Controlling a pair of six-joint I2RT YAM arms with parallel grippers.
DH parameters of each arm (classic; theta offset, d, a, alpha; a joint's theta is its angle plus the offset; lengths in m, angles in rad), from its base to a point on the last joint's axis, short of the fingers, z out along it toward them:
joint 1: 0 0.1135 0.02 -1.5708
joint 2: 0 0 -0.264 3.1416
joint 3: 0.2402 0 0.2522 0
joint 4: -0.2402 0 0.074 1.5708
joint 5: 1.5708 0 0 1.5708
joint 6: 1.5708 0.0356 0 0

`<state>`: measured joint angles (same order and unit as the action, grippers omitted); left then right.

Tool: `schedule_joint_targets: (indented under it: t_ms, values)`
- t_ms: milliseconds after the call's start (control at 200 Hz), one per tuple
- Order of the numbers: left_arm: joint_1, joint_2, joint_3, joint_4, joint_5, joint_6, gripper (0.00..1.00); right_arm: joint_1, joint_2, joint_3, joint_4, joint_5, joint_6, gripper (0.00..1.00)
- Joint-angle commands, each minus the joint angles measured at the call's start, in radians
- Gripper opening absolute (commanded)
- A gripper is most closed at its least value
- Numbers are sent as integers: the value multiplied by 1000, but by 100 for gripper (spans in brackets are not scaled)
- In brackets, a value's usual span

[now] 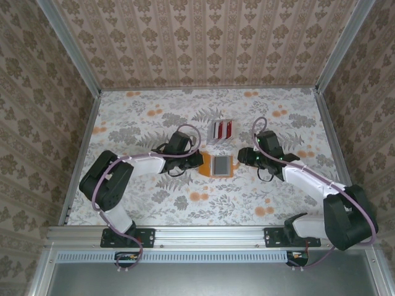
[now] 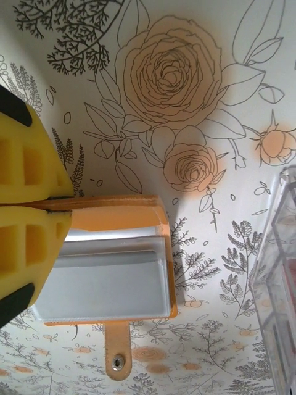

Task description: Put the credit cards into the card holder

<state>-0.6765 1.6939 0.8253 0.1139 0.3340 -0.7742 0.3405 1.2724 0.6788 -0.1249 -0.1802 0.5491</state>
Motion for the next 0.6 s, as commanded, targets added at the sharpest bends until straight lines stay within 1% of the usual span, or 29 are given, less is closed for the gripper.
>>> schedule_joint_targets:
  t_ms: [0, 130, 205, 250, 415, 595]
  values:
    - [-13, -32, 4, -34, -47, 2, 4, -1, -11, 42, -36, -111, -10, 39]
    - [-21, -35, 8, -39, -56, 2, 4, 2, 67, 24, 83, -234, 73, 42]
    - [-24, -35, 10, -40, -56, 2, 4, 9, 111, 3, 172, -285, 130, 42]
    - [-26, -34, 12, -41, -58, 1, 4, 18, 166, -4, 215, -301, 159, 42]
    - [-33, -31, 21, -53, -59, 2, 4, 55, 265, 22, 242, -283, 185, 42]
    - [-35, -28, 35, -74, -63, 8, 4, 75, 315, 60, 174, -224, 143, 42]
